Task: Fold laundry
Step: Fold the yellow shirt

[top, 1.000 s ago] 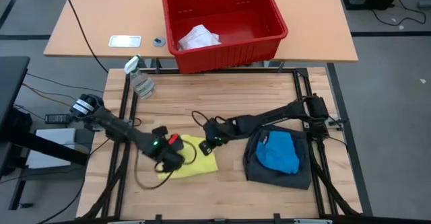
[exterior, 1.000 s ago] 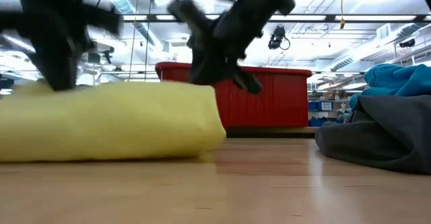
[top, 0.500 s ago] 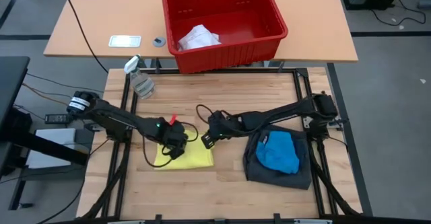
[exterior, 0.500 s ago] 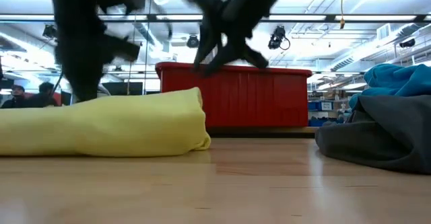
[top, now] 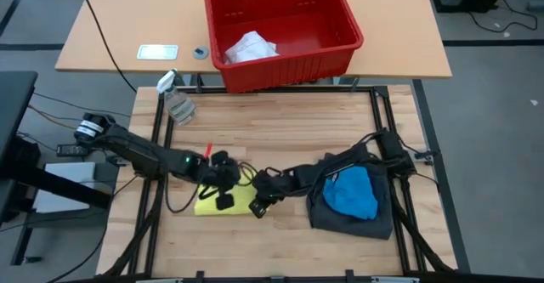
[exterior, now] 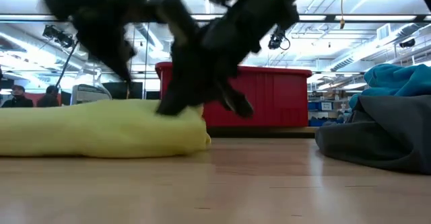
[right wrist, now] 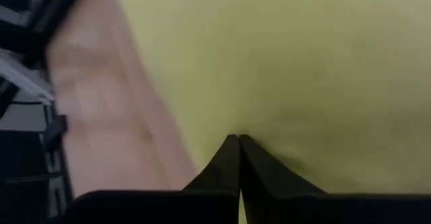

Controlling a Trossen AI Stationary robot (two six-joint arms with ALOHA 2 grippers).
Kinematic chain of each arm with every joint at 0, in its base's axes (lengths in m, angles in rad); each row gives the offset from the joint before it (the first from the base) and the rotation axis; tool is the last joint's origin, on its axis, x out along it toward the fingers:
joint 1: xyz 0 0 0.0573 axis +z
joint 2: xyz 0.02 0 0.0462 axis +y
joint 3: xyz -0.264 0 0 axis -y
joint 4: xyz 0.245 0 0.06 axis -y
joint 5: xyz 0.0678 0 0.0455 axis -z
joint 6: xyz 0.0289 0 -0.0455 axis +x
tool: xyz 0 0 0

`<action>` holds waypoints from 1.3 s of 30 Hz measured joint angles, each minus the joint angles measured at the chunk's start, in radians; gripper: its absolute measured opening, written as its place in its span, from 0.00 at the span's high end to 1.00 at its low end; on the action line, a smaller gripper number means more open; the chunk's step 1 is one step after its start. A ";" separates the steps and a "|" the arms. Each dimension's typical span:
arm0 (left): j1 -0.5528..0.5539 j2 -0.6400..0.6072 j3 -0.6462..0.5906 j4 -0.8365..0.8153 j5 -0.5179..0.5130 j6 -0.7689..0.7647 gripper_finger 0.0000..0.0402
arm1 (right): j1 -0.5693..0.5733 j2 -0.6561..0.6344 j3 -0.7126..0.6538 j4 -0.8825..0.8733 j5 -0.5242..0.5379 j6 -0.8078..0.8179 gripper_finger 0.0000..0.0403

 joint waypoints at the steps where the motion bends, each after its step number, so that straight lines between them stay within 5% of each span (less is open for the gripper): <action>1: -0.012 0.001 -0.036 0.022 0.006 0.001 0.97 | 0.002 0.019 0.000 -0.001 0.000 0.032 0.98; 12: -0.153 -0.002 -0.285 0.191 0.080 -0.712 0.98 | -0.057 -0.004 0.001 -0.114 0.052 -0.002 0.99; 16: -0.277 0.008 -0.293 0.335 0.075 -0.982 0.98 | -0.117 0.001 0.000 -0.076 -0.019 -0.065 0.99; 20: -0.403 0.030 -0.235 0.378 -0.017 -1.088 0.98 | -0.167 0.028 0.000 0.040 -0.182 -0.116 1.00; 23: -0.466 0.030 -0.176 0.307 -0.110 -1.116 0.98 | -0.179 0.069 0.000 0.197 -0.320 -0.089 1.00; 28: -0.464 0.020 -0.071 0.124 -0.219 -0.925 0.98 | -0.142 0.070 0.000 0.293 -0.325 -0.065 1.00; 34: -0.327 0.021 -0.051 0.135 -0.201 -0.683 0.98 | -0.092 -0.093 0.002 0.171 -0.098 -0.104 1.00; 39: -0.222 0.054 -0.054 0.080 -0.058 -0.530 0.98 | -0.072 -0.220 0.000 -0.049 0.074 -0.147 1.00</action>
